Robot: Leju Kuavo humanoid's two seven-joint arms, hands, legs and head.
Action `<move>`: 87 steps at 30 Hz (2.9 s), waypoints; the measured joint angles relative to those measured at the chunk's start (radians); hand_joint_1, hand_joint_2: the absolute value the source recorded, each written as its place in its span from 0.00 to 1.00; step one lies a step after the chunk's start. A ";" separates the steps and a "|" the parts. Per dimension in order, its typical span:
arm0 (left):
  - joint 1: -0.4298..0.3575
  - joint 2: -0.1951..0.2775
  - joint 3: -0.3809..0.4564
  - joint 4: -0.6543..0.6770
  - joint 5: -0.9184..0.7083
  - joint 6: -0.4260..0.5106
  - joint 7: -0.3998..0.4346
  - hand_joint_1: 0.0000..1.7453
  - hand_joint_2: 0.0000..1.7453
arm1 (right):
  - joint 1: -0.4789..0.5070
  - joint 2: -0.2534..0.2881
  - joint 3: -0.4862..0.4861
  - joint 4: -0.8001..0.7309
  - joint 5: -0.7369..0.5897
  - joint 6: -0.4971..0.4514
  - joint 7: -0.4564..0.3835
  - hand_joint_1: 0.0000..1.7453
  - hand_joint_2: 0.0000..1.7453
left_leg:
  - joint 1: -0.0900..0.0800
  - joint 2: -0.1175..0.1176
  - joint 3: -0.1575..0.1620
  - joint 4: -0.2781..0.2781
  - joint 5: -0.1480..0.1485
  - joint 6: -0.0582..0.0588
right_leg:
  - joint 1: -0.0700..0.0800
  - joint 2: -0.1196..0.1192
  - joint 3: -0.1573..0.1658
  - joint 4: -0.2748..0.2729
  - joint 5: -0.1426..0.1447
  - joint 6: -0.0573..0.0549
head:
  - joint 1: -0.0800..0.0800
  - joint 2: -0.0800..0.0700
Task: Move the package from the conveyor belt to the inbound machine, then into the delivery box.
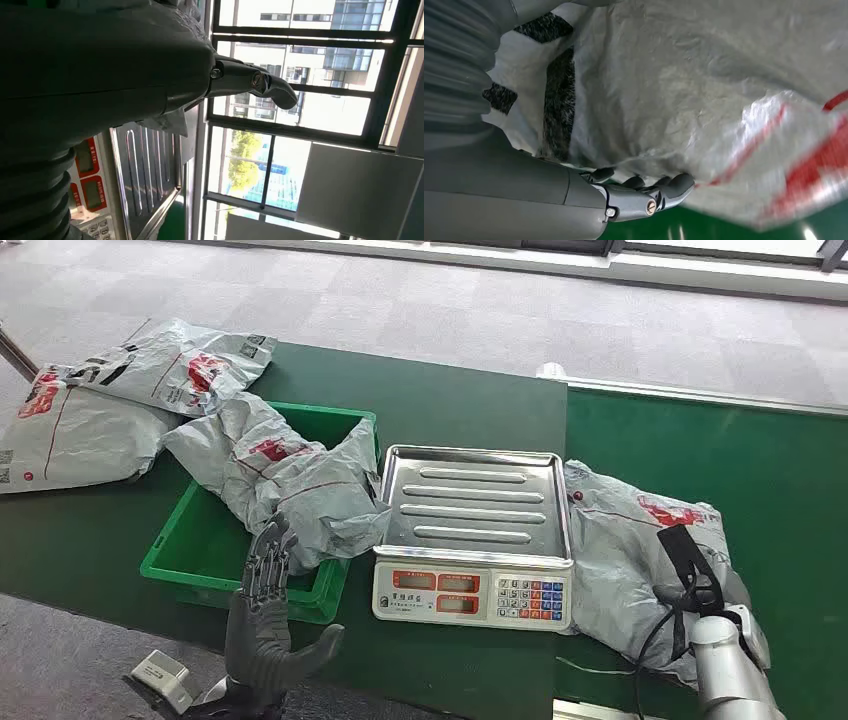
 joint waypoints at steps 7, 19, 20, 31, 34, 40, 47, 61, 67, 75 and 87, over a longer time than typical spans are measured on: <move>-0.034 0.001 -0.016 0.053 -0.007 0.007 -0.002 0.00 1.00 | -0.059 -0.023 0.069 0.124 0.069 0.163 -0.006 1.00 1.00 | 0.002 0.003 0.006 0.000 -0.003 -0.001 | 0.002 0.003 0.005 0.000 -0.001 -0.001 | 0.000 0.000; -0.041 -0.003 -0.027 0.081 -0.045 0.005 0.023 0.00 1.00 | -0.085 -0.043 0.100 0.158 0.045 0.088 -0.014 1.00 1.00 | 0.002 0.004 0.016 0.001 -0.004 0.001 | 0.002 0.003 0.017 -0.002 -0.002 0.000 | 0.000 0.000; -0.038 -0.003 -0.027 0.078 -0.046 0.006 0.025 0.00 1.00 | -0.082 -0.042 0.099 0.153 0.036 0.059 -0.012 1.00 1.00 | 0.002 0.003 0.016 0.001 -0.004 0.001 | 0.002 0.002 0.017 -0.002 -0.002 0.000 | 0.000 0.000; -0.014 -0.003 -0.027 0.046 -0.049 0.013 0.035 0.00 1.00 | -0.047 -0.028 0.078 0.069 -0.009 -0.046 -0.029 1.00 1.00 | 0.001 -0.002 0.011 0.001 -0.004 0.001 | 0.001 -0.001 0.015 -0.002 -0.003 0.001 | 0.000 0.000; -0.006 -0.003 -0.027 0.037 -0.031 0.019 0.035 0.00 1.00 | -0.022 -0.011 0.049 -0.005 -0.120 -0.188 -0.134 1.00 1.00 | 0.001 -0.003 0.009 0.001 -0.004 0.001 | 0.000 -0.002 0.013 -0.002 -0.003 0.001 | 0.000 0.000; 0.011 -0.003 -0.027 0.021 -0.006 0.038 0.031 0.00 1.00 | 0.068 0.078 -0.029 -0.363 -0.236 -0.588 -0.373 1.00 1.00 | 0.001 -0.004 0.008 0.000 -0.005 0.001 | 0.001 -0.003 0.012 -0.002 -0.005 0.001 | 0.000 0.000; 0.002 -0.005 -0.031 0.034 0.002 0.031 0.027 0.00 1.00 | 0.152 0.271 -0.045 -0.731 -0.251 -0.614 -0.509 1.00 1.00 | 0.003 -0.003 0.008 -0.001 -0.005 0.000 | 0.002 -0.001 0.012 -0.002 -0.006 0.000 | 0.000 0.000; -0.103 -0.004 -0.003 0.171 -0.083 0.057 0.026 0.00 1.00 | 0.025 0.342 0.455 -0.462 -0.248 -0.130 -0.147 0.77 1.00 | 0.003 -0.001 0.010 -0.001 -0.001 -0.003 | 0.002 0.000 0.011 -0.001 -0.003 -0.003 | 0.000 0.000; -0.169 -0.004 0.049 0.196 -0.134 0.069 0.061 0.00 1.00 | -0.034 0.347 0.475 -0.332 -0.230 -0.101 -0.129 0.00 1.00 | 0.003 -0.001 0.010 -0.001 -0.001 -0.003 | 0.002 0.000 0.011 -0.001 -0.002 -0.003 | 0.000 0.000; -0.240 0.000 0.088 0.206 -0.239 0.066 0.087 0.00 1.00 | -0.043 0.353 0.477 -0.309 -0.222 -0.102 -0.175 0.00 1.00 | 0.003 -0.001 0.010 -0.001 -0.001 -0.003 | 0.002 0.000 0.010 -0.001 -0.002 -0.003 | 0.000 0.000; -0.589 -0.035 0.009 0.273 -0.601 -0.024 0.320 0.00 1.00 | 0.041 0.370 0.462 -0.618 -0.456 -0.149 -0.354 0.00 0.50 | 0.002 -0.002 0.006 0.001 0.001 -0.003 | 0.002 0.000 0.005 -0.001 0.001 -0.002 | 0.000 0.000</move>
